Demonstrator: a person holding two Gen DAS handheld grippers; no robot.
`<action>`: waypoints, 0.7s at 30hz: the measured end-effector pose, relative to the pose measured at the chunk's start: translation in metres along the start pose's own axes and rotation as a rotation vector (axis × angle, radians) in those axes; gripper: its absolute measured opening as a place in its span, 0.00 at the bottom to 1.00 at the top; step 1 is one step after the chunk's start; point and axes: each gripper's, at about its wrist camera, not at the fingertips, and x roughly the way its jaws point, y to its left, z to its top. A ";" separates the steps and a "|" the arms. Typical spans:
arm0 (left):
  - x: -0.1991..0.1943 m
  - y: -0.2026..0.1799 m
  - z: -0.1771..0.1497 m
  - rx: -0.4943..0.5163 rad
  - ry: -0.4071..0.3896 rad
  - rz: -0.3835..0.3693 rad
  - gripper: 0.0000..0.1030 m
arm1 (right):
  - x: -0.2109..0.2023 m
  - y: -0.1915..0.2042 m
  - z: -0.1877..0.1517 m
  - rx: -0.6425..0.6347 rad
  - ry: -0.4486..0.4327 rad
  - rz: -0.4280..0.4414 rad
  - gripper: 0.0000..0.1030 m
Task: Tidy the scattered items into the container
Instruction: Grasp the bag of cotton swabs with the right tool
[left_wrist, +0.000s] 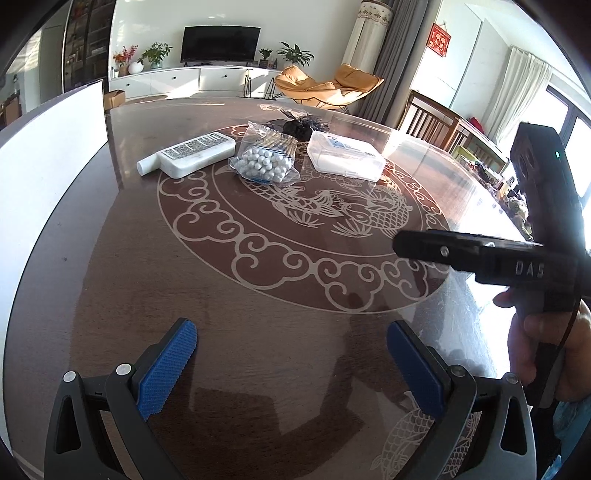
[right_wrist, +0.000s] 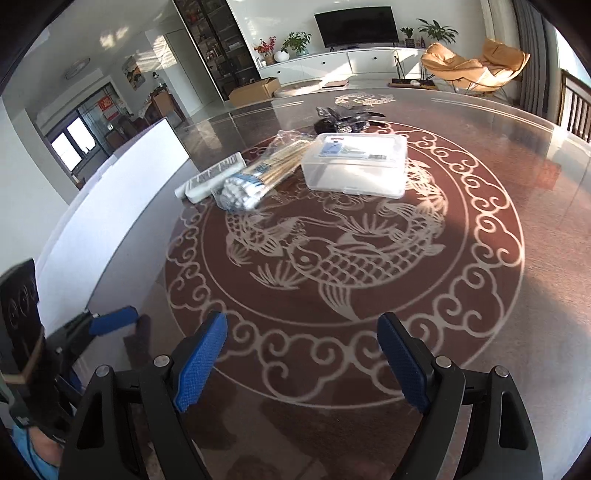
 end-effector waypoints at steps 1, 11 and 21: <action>0.001 -0.002 0.000 0.002 0.001 0.004 1.00 | 0.009 0.008 0.015 0.006 0.012 0.019 0.82; 0.003 -0.001 0.003 -0.024 -0.012 -0.027 1.00 | 0.091 0.039 0.119 0.116 0.052 -0.095 0.82; 0.007 -0.012 0.005 -0.010 -0.003 -0.007 1.00 | 0.117 0.060 0.123 -0.077 0.101 -0.182 0.41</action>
